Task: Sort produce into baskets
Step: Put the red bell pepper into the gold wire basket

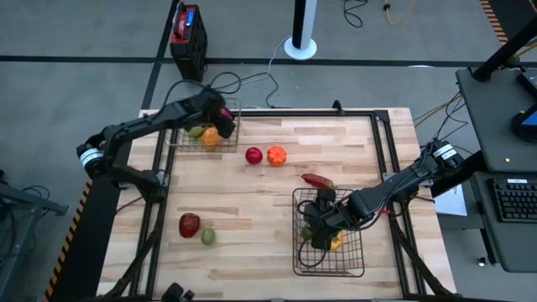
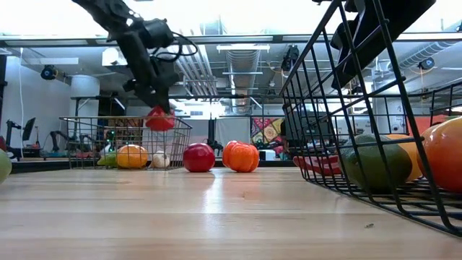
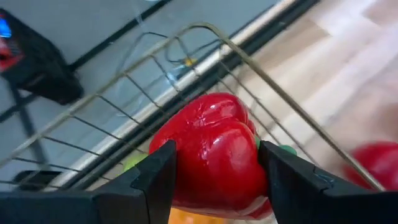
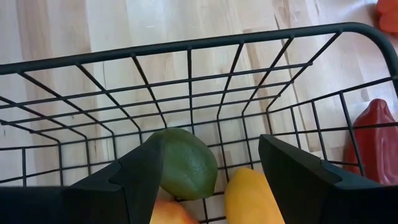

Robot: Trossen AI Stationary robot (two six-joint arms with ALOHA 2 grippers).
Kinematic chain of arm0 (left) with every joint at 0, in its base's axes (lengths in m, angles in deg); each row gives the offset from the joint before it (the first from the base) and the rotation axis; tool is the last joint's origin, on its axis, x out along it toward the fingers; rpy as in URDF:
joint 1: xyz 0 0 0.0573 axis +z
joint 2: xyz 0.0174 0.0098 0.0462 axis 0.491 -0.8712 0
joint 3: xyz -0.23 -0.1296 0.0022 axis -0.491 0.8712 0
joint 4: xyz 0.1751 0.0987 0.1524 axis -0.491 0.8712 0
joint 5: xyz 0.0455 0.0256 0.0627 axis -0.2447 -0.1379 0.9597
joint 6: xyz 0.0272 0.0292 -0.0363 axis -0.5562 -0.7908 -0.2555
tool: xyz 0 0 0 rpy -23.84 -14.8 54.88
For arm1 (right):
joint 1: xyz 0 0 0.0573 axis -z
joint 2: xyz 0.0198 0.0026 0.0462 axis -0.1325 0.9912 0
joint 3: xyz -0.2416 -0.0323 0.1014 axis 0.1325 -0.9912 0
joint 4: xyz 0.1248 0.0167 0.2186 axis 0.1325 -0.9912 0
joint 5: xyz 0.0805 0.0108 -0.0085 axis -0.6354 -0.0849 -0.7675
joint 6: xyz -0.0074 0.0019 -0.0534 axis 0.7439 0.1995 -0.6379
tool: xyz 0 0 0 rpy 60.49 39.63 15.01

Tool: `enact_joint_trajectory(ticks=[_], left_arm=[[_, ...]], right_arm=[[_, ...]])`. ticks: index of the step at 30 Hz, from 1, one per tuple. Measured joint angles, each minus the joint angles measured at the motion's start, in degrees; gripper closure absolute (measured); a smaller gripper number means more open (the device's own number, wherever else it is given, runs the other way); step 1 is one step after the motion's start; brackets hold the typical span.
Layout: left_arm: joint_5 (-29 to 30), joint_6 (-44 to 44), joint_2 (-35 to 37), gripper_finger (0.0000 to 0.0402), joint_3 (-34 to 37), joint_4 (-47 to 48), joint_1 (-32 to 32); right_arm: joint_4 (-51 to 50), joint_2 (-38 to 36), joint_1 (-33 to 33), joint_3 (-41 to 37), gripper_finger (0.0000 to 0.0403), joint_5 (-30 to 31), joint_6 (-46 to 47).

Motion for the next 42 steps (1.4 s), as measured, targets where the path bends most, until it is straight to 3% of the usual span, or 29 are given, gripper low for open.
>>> enact_joint_trajectory(ticks=[13,42], left_arm=[[11.01,-2.68,-7.8,0.0211,-0.02,-3.11,0.98],[10.88,-2.69,-13.31,0.0211,-0.02,-4.56,1.27]], right_arm=[[0.0,0.0,0.0,0.0,0.0152,0.0,0.04],[0.04,0.0,0.0,-0.02,0.0152,0.02,0.09]])
